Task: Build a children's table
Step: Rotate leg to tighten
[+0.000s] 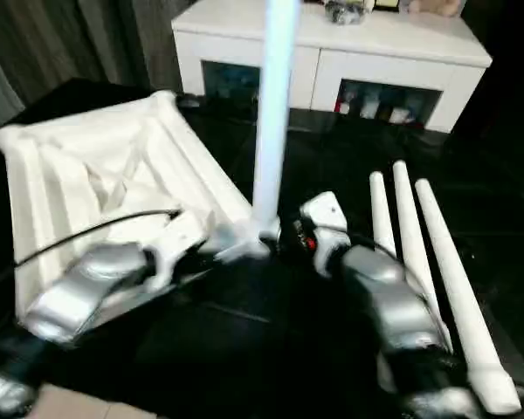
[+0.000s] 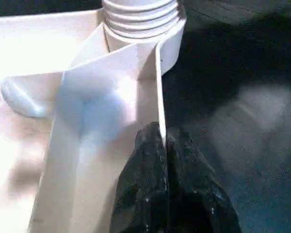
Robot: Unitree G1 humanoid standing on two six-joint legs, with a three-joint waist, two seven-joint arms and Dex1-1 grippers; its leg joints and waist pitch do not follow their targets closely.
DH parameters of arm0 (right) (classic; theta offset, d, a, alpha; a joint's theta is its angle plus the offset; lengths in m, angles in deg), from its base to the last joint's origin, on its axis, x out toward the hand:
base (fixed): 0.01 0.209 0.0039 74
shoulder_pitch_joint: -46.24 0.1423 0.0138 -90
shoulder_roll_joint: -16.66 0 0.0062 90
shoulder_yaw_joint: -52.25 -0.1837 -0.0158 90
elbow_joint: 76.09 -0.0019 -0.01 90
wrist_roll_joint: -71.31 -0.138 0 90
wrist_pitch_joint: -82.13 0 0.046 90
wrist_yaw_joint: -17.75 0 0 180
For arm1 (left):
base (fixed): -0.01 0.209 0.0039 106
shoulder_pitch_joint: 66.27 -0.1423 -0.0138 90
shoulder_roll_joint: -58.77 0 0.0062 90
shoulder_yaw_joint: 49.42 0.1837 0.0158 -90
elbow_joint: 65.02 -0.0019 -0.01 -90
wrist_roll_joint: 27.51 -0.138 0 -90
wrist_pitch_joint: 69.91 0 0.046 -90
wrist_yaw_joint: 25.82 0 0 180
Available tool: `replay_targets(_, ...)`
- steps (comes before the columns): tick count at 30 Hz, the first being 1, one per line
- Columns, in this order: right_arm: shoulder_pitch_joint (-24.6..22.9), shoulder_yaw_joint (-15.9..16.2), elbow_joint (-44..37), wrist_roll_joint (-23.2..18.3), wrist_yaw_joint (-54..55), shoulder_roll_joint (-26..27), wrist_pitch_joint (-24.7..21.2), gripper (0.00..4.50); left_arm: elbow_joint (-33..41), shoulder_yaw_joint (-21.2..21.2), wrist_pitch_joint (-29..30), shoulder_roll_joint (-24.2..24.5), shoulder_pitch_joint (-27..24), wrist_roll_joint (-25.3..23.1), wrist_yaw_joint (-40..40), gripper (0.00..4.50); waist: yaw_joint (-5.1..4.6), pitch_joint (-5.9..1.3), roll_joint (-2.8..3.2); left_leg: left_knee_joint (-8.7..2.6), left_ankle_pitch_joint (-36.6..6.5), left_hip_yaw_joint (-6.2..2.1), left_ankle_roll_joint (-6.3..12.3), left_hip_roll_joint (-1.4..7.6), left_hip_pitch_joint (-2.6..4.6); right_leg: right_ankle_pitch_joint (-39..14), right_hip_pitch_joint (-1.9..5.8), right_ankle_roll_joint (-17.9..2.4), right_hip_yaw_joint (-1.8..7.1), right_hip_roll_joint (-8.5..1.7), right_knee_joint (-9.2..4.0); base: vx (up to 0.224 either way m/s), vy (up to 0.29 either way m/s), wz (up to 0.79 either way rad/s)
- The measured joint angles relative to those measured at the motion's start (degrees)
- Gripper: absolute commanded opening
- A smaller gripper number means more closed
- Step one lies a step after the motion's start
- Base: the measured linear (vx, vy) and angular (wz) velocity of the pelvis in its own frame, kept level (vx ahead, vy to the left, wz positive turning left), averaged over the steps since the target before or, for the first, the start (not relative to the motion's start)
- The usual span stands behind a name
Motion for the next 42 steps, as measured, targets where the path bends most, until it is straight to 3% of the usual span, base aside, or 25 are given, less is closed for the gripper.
replay_targets(5,0.1,3.0,-0.4,-0.2,-6.9,-2.5,0.3,4.06,1.2,0.8,-0.1,1.1,-0.3,0.5,3.9,0.00,0.71,0.07,0.11,0.03,-0.1,0.08,-0.24,-0.01,0.05,0.0,0.18,0.0,0.05,-0.07,0.03,0.000,0.000,0.00)
replay_targets(12,0.4,3.6,-0.4,-0.2,-9.7,-3.0,0.3,4.06,1.2,0.9,-0.5,1.7,-0.3,0.8,4.8,0.00,0.55,0.08,0.09,0.07,0.0,0.07,-0.23,0.01,0.04,0.0,0.17,0.0,0.03,-0.06,0.11,0.000,0.000,0.00)
replay_targets(28,1.9,3.3,0.9,-0.3,-10.3,-1.6,0.1,2.64,1.7,0.7,-0.5,2.7,-0.7,1.1,5.7,0.00,0.53,0.08,0.09,0.08,0.1,0.07,0.06,0.01,0.04,0.0,0.16,0.0,0.02,-0.06,0.13,0.000,0.000,0.00)
replay_targets(42,1.7,3.3,2.2,-0.2,-9.6,-0.2,0.5,2.54,2.7,0.2,-0.1,3.7,-1.7,1.1,6.0,0.00,0.22,0.04,0.04,0.09,0.1,0.07,0.03,0.01,0.20,0.0,0.29,0.0,0.04,-0.05,0.17,0.000,0.000,0.00)
